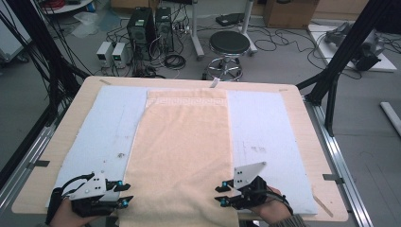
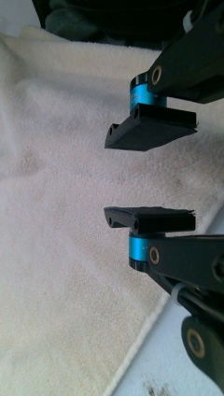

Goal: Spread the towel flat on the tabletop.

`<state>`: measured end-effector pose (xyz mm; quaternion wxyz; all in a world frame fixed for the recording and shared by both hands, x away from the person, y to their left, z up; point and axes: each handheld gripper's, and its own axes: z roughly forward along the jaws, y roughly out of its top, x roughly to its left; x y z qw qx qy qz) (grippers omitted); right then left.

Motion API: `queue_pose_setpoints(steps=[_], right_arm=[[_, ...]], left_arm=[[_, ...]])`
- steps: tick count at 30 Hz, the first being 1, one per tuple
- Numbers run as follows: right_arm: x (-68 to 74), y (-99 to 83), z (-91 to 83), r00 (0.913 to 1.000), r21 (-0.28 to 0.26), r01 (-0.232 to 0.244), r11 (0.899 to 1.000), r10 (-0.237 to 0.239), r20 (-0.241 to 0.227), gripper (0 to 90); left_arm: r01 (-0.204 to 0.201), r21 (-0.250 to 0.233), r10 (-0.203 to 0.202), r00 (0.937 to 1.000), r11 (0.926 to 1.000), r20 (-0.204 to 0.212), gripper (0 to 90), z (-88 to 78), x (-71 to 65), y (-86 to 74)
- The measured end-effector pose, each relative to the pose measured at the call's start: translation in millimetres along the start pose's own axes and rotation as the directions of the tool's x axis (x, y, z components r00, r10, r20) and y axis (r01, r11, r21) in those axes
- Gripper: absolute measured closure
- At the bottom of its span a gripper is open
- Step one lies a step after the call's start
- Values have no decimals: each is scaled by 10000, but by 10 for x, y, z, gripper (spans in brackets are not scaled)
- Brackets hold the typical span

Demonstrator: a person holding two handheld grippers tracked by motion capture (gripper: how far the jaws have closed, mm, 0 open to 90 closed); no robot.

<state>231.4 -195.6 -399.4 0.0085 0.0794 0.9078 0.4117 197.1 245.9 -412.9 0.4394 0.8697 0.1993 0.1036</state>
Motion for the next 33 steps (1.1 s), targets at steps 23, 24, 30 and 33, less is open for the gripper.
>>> queue_pose_setpoints(steps=[23,24,30,33], right_arm=[[-82,-180,174,9956,1055,-37,9944,136,-927,871],[-67,-169,164,9954,1089,14,9941,91,-958,867],[-74,-178,42,9945,361,-506,9981,536,-895,717],[-123,-196,-3,9949,127,-881,9960,886,-472,655]], left_arm=[[-214,1003,119,9954,9947,948,848,210,-3,-107],[-346,1039,246,9951,9940,960,848,199,-17,-102],[-137,504,96,9968,9986,796,769,114,5,-55],[-35,255,22,9987,9997,515,696,83,58,-26]])
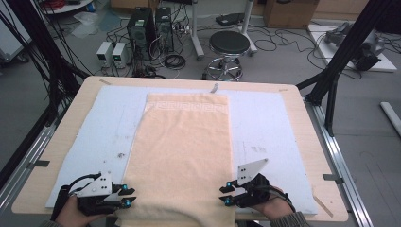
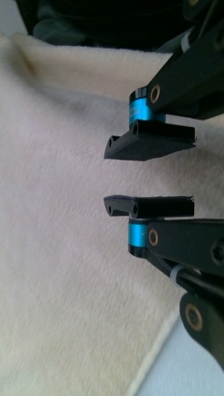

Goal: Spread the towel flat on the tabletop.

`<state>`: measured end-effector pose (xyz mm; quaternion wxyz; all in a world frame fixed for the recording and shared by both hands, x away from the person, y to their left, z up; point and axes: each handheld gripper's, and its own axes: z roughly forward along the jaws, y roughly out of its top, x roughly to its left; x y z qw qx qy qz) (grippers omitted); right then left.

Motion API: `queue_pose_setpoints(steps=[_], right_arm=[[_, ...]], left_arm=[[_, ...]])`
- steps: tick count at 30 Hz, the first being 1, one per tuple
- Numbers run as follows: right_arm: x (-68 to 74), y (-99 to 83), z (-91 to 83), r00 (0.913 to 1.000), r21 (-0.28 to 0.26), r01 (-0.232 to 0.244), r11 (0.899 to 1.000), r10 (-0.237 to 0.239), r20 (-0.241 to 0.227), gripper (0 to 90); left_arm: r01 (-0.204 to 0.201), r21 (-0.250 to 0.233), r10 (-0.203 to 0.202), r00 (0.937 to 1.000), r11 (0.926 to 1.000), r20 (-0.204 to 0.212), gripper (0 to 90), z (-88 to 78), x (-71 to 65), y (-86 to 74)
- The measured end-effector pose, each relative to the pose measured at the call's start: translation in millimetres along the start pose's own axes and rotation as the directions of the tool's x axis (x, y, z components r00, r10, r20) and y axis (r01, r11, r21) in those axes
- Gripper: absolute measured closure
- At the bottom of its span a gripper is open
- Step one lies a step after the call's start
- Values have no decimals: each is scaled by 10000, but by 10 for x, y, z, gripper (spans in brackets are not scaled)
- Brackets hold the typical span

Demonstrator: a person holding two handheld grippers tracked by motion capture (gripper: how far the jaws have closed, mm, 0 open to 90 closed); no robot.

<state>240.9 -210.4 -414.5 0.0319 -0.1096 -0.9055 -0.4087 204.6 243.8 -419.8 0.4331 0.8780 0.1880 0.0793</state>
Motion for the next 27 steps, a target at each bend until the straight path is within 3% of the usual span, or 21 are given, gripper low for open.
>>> queue_pose_setpoints(steps=[6,11,16,21,24,27], right_arm=[[-170,34,-35,9959,-621,-488,9969,533,734,526],[-349,90,-50,9849,-1117,-1073,9879,1210,1235,366],[-503,117,-85,9689,-1495,-1528,9769,1778,1719,289],[-664,154,-120,9471,-1783,-1904,9654,2284,2254,223],[-762,238,-120,9456,-1788,-2189,9592,2538,2037,203],[-835,375,-102,9501,-1650,-1912,9676,2246,2167,199]], left_arm=[[232,-421,-254,9983,9988,-527,605,-16,126,74],[596,-701,-663,9931,9958,-965,526,1,264,146],[968,-968,-1082,9867,9906,-1215,438,31,396,226],[1039,-1201,-1219,9805,9873,-1543,358,48,502,343],[966,-1397,-1211,9765,9855,-1786,345,30,559,433],[922,-1590,-1235,9719,9830,-2002,340,-2,627,513]])
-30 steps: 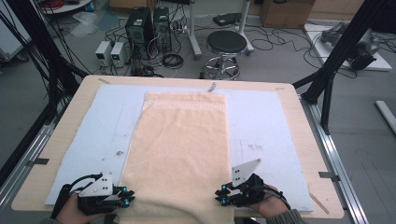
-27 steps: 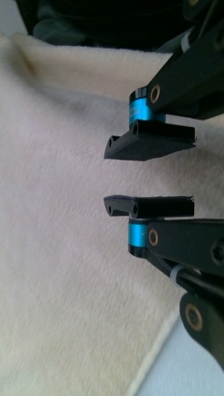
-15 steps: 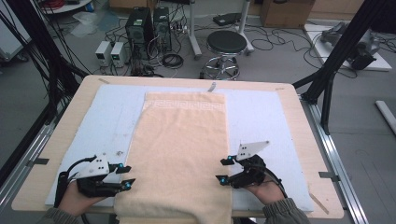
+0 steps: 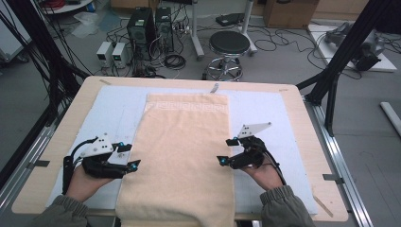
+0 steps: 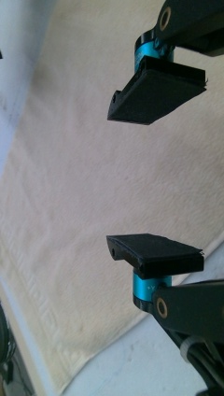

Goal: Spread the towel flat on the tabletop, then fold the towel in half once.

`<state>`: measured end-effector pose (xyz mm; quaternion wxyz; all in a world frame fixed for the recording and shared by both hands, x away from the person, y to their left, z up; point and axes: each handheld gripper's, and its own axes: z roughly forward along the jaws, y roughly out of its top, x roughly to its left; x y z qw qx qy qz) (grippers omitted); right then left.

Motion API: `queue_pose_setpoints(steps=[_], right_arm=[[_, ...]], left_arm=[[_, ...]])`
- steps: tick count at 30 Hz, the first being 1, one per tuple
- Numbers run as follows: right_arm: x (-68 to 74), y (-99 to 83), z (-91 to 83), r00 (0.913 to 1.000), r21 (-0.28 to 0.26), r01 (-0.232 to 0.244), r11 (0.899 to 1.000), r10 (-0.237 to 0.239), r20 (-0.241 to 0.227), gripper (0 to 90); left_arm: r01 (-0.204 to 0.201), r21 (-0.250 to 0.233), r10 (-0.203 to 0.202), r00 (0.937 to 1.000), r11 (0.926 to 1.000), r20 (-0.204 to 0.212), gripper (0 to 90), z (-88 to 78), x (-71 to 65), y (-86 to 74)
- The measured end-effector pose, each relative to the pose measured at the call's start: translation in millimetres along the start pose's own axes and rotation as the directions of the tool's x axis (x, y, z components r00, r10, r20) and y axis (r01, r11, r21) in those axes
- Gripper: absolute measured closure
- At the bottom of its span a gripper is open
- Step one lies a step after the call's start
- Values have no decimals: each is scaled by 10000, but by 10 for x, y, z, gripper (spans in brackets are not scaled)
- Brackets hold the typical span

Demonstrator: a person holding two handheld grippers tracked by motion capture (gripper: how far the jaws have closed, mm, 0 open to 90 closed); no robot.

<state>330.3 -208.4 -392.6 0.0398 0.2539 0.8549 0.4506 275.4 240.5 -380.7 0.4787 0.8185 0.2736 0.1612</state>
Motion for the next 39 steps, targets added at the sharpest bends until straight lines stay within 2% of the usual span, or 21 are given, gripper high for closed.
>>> queue_pose_setpoints(steps=[5,8,13,18,24,28,31,33,36,39], right_arm=[[-57,192,75,9989,-70,436,9990,-435,169,197],[-96,231,118,9955,-236,780,9967,-766,565,206],[-208,199,174,9970,-172,561,9983,-551,541,201],[-236,182,142,9973,-169,404,9990,-393,613,201],[-245,186,97,9967,-173,452,9988,-439,683,203],[-314,265,54,9941,-112,515,9986,-502,959,203],[-388,388,20,9906,-308,605,9977,-562,1251,219],[-460,483,17,9884,-260,631,9977,-588,1397,220],[-591,566,72,9876,-301,419,9987,-369,1527,223],[-706,541,181,9849,-197,142,9997,-106,1730,225]], left_arm=[[313,-196,-318,9992,9993,-247,325,19,126,103],[509,-301,-520,9979,9982,-386,325,57,191,118],[594,-77,-597,9972,9982,-442,326,111,247,107],[565,12,-564,9976,9984,-406,327,147,246,106],[644,46,-642,9971,9979,-419,332,183,286,120],[749,83,-744,9957,9972,-546,341,228,392,221],[646,185,-629,9950,9977,-778,341,279,495,350],[660,17,-657,9942,9978,-847,345,325,578,422],[788,79,-776,9917,9969,-1027,363,428,688,430],[1064,255,-1027,9876,9940,-1184,365,549,797,364]])
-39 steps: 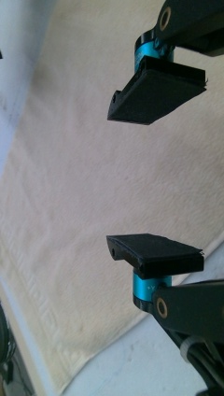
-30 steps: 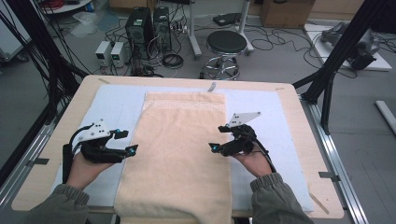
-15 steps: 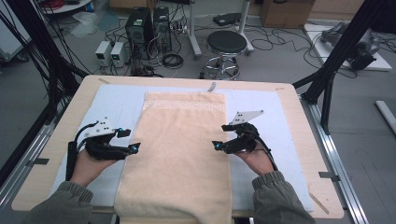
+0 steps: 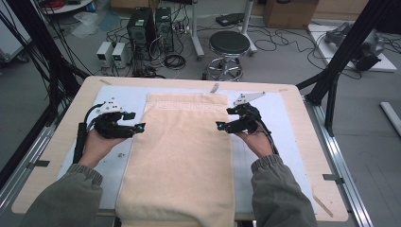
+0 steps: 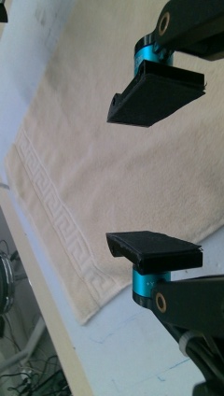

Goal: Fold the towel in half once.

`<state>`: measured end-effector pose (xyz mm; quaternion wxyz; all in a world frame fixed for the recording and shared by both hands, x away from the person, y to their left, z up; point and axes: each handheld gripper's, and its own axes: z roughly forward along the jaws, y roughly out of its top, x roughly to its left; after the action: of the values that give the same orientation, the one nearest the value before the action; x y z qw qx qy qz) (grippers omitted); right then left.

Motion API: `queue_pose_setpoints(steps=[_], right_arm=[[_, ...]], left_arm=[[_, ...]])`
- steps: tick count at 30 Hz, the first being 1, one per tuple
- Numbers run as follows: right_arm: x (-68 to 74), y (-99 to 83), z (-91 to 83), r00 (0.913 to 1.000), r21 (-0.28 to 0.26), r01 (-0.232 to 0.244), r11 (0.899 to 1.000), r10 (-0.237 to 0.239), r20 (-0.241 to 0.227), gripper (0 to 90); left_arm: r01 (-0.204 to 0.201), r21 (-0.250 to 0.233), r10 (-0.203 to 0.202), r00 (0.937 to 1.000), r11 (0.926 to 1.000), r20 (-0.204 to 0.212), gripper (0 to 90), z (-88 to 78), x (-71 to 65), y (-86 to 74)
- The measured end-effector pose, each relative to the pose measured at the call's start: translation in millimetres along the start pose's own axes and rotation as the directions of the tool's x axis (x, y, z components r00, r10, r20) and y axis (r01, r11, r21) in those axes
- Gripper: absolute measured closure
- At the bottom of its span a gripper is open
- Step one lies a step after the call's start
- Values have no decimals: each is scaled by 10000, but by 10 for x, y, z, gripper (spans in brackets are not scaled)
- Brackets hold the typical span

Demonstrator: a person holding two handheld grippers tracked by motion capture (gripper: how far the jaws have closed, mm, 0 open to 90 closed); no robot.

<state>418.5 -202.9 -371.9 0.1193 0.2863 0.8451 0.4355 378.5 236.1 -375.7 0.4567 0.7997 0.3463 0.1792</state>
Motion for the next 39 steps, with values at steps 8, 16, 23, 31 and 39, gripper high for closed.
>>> queue_pose_setpoints(steps=[8,16,23,31,39], right_arm=[[-164,-178,342,9991,879,-377,9954,361,207,285],[-286,-385,515,9936,1663,-1049,9805,965,581,382],[-256,-429,518,9903,1492,-906,9846,732,1185,578],[-222,-384,528,9942,1669,-962,9813,868,632,833],[-151,-233,265,9979,1095,-654,9918,648,88,841]], left_arm=[[110,953,-55,9983,9954,-576,420,380,167,-166],[485,1296,-374,9955,9904,-868,471,593,220,-298],[735,1599,-530,9902,9844,-1290,585,685,176,-340],[667,1778,-471,9926,9818,-1120,838,661,143,-306],[274,1033,-194,9968,9943,-774,854,340,144,-185]])
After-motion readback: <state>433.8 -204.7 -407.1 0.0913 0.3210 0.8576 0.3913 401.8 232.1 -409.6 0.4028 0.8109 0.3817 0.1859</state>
